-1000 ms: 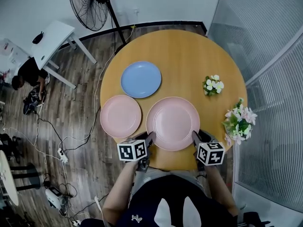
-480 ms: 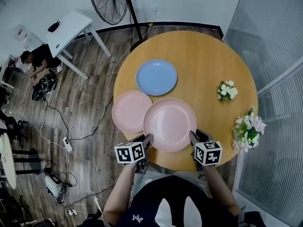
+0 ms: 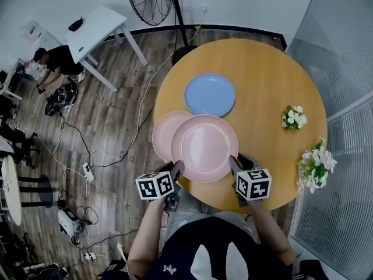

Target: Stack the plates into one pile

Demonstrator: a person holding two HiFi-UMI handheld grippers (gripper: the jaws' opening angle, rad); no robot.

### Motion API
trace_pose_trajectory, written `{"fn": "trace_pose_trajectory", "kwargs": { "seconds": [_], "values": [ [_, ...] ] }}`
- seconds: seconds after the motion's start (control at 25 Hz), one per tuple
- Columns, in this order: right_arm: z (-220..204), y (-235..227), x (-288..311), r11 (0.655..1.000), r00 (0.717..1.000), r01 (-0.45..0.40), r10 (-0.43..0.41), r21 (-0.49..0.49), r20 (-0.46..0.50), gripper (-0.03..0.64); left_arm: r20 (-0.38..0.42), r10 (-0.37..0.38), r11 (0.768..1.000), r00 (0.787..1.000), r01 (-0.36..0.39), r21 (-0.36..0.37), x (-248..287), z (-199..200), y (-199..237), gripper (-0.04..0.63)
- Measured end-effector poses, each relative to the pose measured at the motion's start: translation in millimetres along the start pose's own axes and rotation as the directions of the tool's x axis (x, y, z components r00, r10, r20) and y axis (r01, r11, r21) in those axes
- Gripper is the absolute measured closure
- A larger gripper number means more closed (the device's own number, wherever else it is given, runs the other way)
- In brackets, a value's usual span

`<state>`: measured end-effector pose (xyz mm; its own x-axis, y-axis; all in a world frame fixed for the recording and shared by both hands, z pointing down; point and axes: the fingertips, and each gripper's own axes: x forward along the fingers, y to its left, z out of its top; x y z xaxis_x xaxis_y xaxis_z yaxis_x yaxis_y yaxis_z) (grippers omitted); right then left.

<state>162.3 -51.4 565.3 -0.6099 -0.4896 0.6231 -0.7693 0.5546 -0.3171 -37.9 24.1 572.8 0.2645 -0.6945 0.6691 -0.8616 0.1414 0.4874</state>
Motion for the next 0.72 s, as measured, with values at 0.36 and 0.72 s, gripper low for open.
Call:
{"fn": "trace_pose_trajectory", "kwargs": {
  "seconds": [0.36,0.72],
  "values": [
    [38.4,42.4,28.2,0.999,0.999,-0.032,0.033,-0.034,0.035,0.509,0.065,0.036,0.999,0.997,-0.037,0.008,-25.2,44.6,33.9,0.509],
    [86.3,75.2,40.7,0.997,0.994,-0.041,0.048,-0.071,0.095,0.511,0.133,0.035,0.999,0.990,-0.037,0.010,-46.2,92.0,50.8,0.509]
  ]
}}
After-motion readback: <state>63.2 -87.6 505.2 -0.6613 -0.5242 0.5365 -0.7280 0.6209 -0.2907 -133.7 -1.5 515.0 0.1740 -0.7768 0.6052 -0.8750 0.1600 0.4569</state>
